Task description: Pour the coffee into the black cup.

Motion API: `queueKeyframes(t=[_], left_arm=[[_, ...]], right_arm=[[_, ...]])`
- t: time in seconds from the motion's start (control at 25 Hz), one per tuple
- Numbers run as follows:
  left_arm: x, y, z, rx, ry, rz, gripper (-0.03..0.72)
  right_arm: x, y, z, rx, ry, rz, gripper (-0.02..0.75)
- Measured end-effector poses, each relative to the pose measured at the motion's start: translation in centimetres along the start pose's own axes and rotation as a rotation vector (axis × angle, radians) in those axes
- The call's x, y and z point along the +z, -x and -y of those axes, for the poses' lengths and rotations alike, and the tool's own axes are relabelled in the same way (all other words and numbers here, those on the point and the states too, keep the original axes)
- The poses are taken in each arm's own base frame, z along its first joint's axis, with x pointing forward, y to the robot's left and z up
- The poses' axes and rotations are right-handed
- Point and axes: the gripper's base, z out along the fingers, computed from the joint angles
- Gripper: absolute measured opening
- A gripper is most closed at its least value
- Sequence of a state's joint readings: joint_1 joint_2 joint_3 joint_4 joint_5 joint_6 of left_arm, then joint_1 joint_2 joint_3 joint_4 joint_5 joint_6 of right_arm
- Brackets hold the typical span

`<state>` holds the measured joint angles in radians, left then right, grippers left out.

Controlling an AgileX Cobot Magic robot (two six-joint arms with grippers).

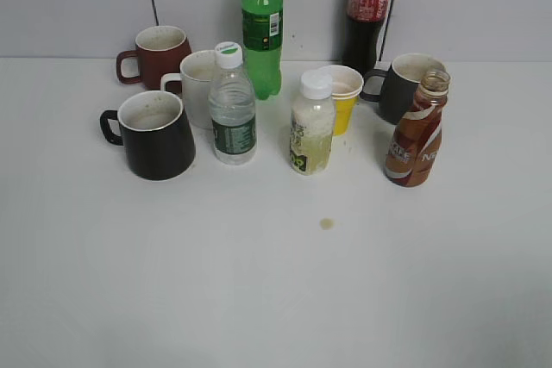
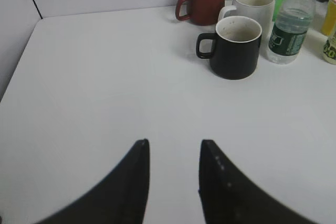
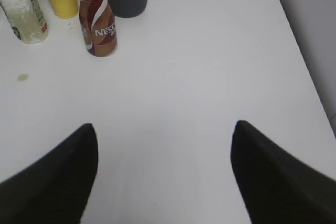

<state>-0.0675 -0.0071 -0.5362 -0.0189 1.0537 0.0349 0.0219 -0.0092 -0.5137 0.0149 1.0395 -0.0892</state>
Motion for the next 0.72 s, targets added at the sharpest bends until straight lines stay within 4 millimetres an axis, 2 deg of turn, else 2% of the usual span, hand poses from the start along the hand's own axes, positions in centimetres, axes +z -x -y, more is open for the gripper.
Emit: queueKeyframes(t=[0.72], left_arm=[[0.00,0.00,0.00,0.000,0.000,0.000,0.251]], right_arm=[[0.00,0.00,0.00,0.000,0.000,0.000,0.591]])
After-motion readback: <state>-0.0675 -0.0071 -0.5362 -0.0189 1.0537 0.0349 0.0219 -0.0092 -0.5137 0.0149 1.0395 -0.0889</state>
